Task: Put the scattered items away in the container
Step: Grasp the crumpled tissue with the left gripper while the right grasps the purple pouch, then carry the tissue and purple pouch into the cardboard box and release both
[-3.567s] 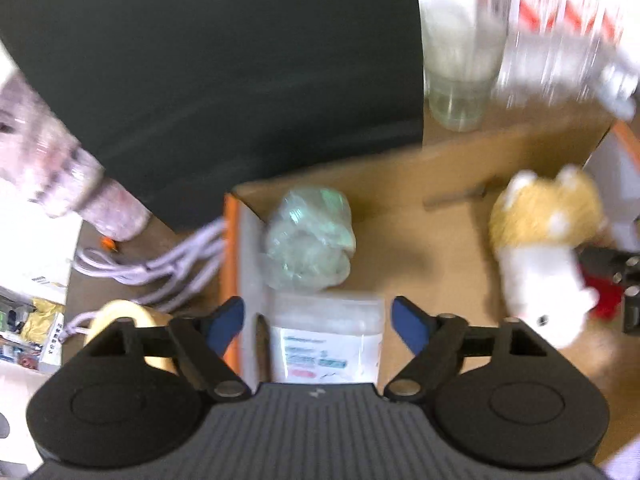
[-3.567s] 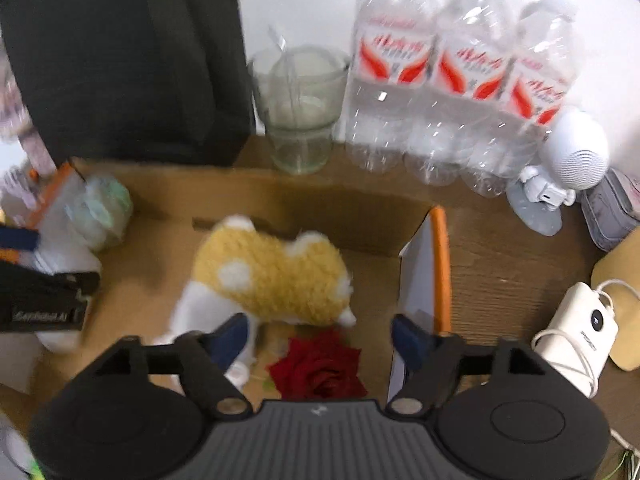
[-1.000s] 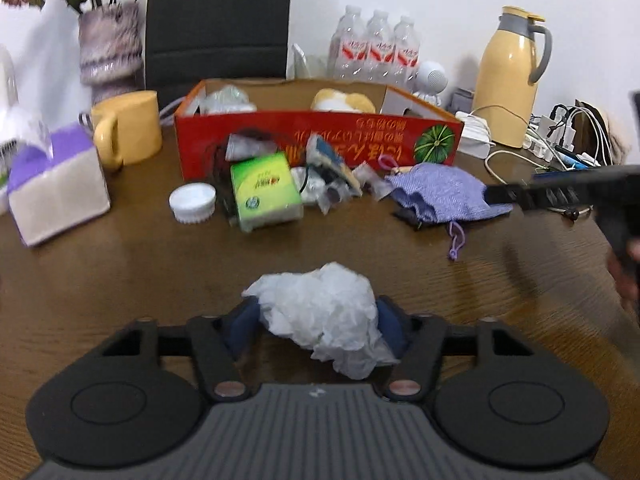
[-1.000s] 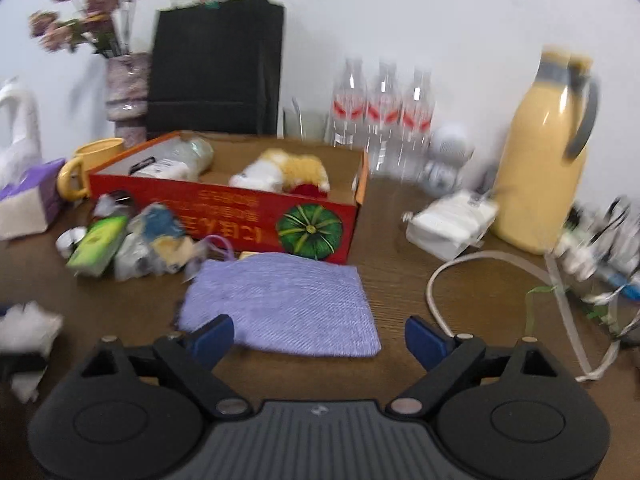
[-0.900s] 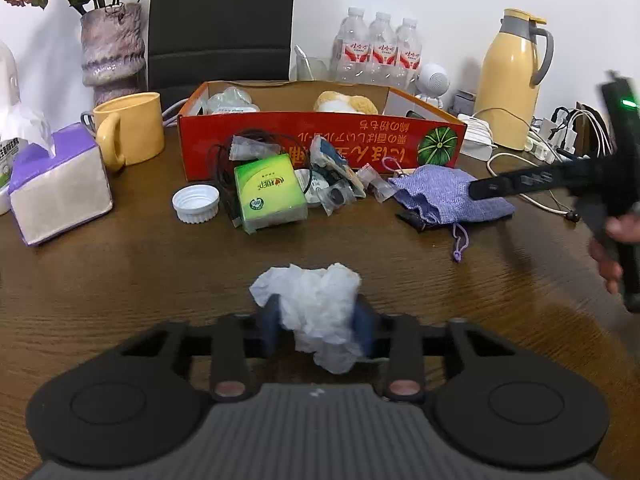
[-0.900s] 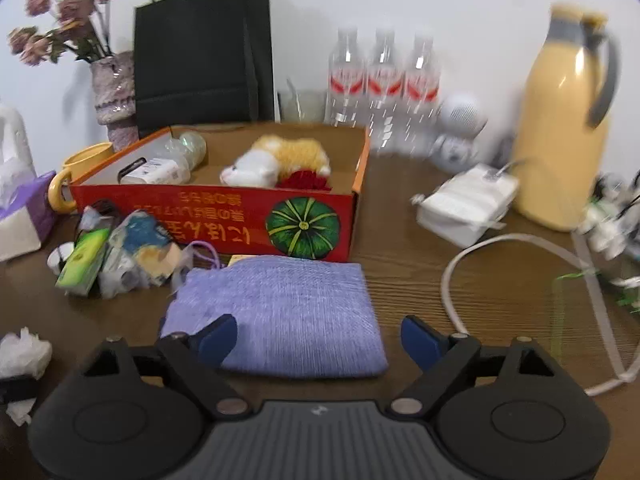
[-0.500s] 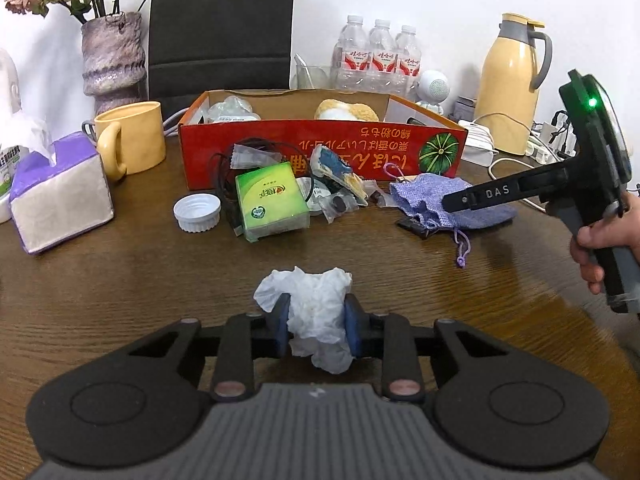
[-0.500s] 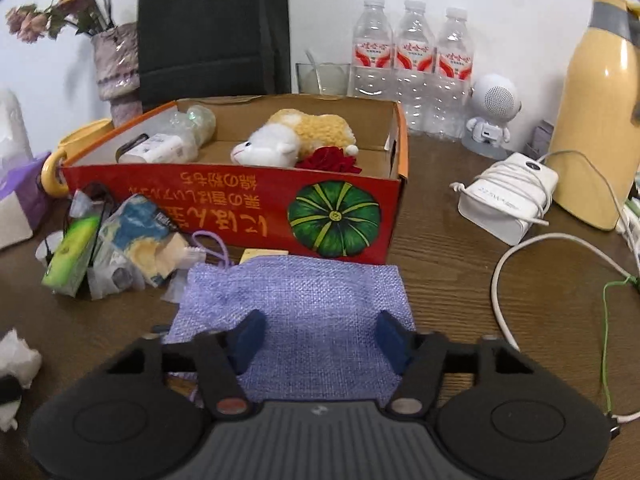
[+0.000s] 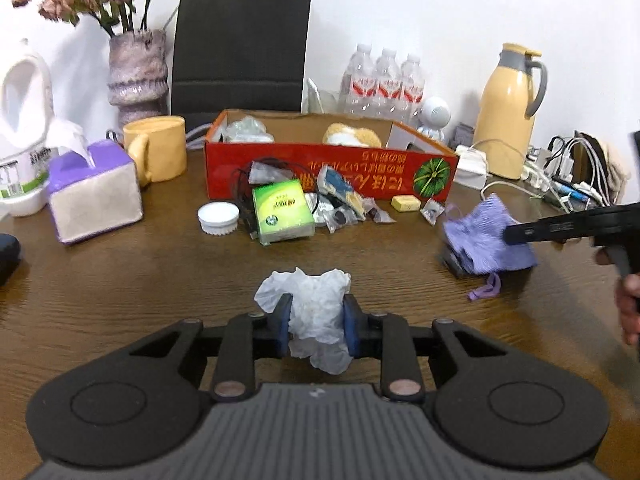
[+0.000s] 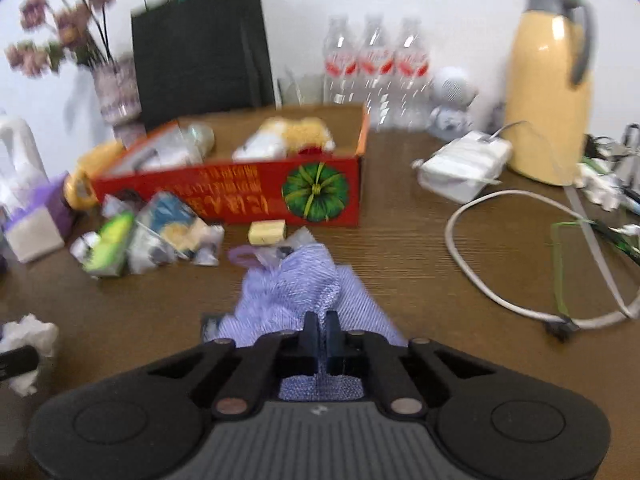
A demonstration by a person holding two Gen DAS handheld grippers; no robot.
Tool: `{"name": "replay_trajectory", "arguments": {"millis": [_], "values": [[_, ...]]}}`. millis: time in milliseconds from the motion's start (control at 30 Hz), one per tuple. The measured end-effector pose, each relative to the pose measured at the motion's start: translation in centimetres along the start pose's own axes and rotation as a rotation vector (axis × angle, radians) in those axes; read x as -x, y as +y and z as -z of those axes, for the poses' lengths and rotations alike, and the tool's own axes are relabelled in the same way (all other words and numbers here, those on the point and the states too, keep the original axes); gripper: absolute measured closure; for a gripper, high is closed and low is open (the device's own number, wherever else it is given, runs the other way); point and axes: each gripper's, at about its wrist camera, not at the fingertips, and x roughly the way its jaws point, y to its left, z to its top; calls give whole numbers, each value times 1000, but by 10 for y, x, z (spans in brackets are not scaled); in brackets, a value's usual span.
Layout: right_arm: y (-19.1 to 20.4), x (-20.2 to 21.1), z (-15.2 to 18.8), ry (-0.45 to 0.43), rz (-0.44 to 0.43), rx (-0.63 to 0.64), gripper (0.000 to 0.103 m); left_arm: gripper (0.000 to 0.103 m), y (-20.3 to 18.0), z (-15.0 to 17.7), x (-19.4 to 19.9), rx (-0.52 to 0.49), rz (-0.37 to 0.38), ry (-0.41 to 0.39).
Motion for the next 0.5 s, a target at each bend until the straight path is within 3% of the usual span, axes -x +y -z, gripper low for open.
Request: {"name": "replay_trajectory", "arguments": {"millis": [100, 333, 500], "values": [[0, 38, 3, -71, -14, -40, 101, 77, -2, 0, 9, -8, -8, -25], [13, 124, -6, -335, -47, -82, 101, 77, -17, -1, 35, -30, -4, -81], [19, 160, 0, -403, -87, -89, 101, 77, -21, 1, 51, -22, -4, -104]]}}
